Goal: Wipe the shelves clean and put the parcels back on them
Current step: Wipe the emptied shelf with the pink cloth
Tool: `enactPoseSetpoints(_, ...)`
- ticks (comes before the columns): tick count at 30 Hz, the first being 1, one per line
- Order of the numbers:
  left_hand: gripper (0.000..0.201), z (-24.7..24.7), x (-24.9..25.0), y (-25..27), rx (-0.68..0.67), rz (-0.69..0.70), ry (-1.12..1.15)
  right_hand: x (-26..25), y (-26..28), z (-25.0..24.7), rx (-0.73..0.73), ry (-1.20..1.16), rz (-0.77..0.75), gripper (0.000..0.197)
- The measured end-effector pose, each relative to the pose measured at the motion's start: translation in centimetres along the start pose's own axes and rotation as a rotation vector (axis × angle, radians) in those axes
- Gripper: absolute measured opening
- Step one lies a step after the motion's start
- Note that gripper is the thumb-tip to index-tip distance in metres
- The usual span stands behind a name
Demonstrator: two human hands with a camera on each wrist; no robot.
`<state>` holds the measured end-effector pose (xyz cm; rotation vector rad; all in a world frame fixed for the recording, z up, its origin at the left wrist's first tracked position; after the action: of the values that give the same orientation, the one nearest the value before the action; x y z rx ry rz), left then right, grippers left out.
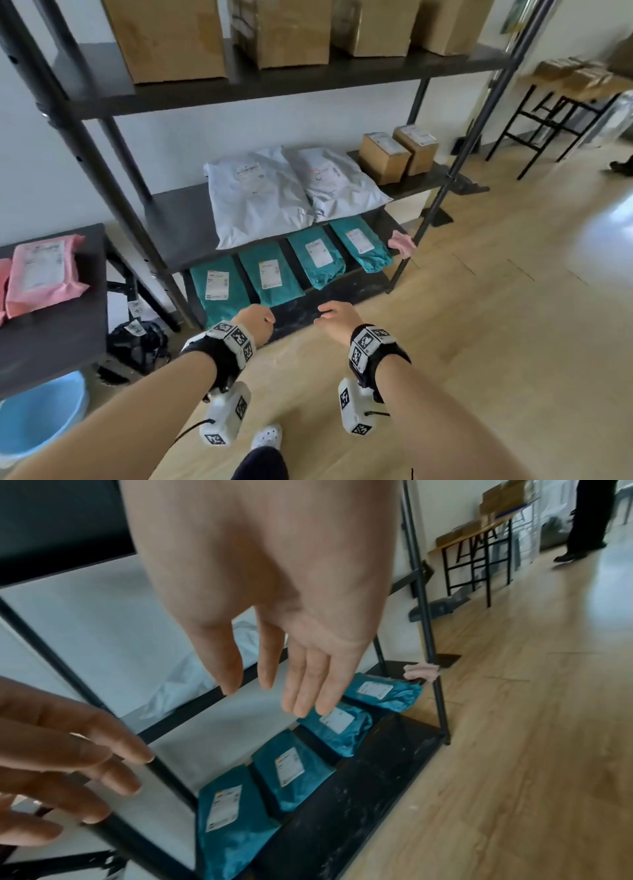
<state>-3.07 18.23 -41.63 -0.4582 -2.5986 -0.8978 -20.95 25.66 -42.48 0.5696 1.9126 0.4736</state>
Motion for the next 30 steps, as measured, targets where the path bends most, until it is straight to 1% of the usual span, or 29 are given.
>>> enactPoseSetpoints(3,0.033,0.9,5.0,-1.8,-0.044,0.060,-0.120,2.3,-0.2,-4.0,0.034,0.019,0.021,0.043)
enactPoseSetpoints(6,0.032,1.9,9.1,-4.7,-0.098,0.108,-0.218,4.1,-1.4,-7.9,0.066,0.007,0.050,0.044)
enactPoseSetpoints(9,0.028,2.6,12.9,-8.6,-0.126,0.135,-0.237,5.6,-3.3,-12.0,0.102,-0.016,0.076,0.045)
enactPoseSetpoints(14,0.032,3.7,19.9,-16.0,-0.190,0.170,-0.197,7.5,-7.9,-19.4,0.126,-0.037,0.156,0.044)
enactPoseSetpoints(16,0.030,4.1,22.3,-18.9,-0.227,0.165,-0.211,8.3,-9.8,-22.1,0.120,-0.047,0.196,0.042)
enactPoseSetpoints(18,0.024,4.5,24.3,-21.9,-0.257,0.148,-0.225,9.1,-12.1,-24.7,0.112,-0.063,0.238,0.040)
enactPoseSetpoints(19,0.019,4.4,25.0,-22.6,-0.252,0.147,-0.227,9.1,-12.5,-25.5,0.113,-0.070,0.237,0.039)
enactPoseSetpoints(21,0.016,4.8,27.2,-25.8,-0.248,0.129,-0.210,9.6,-14.7,-28.4,0.120,-0.091,0.232,0.040)
enactPoseSetpoints(25,0.031,5.3,29.9,-31.2,-0.245,0.047,-0.097,11.1,-19.0,-33.0,0.169,-0.135,0.220,0.044)
enactPoseSetpoints(30,0.033,8.3,31.1,-39.1,-0.173,-0.042,0.028,15.2,-26.2,-37.6,0.160,-0.117,0.185,0.044)
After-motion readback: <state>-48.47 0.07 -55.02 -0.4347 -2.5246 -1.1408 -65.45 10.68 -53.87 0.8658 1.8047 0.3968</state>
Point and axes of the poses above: each hand's wrist, its own y-axis away from the middle knuckle, its own z-axis out of the palm, x = y × z, the point moved 4 cm from there along -y, towards the middle knuckle, and after that the axes turned 6 degrees about -x, right-handed, at the moved point
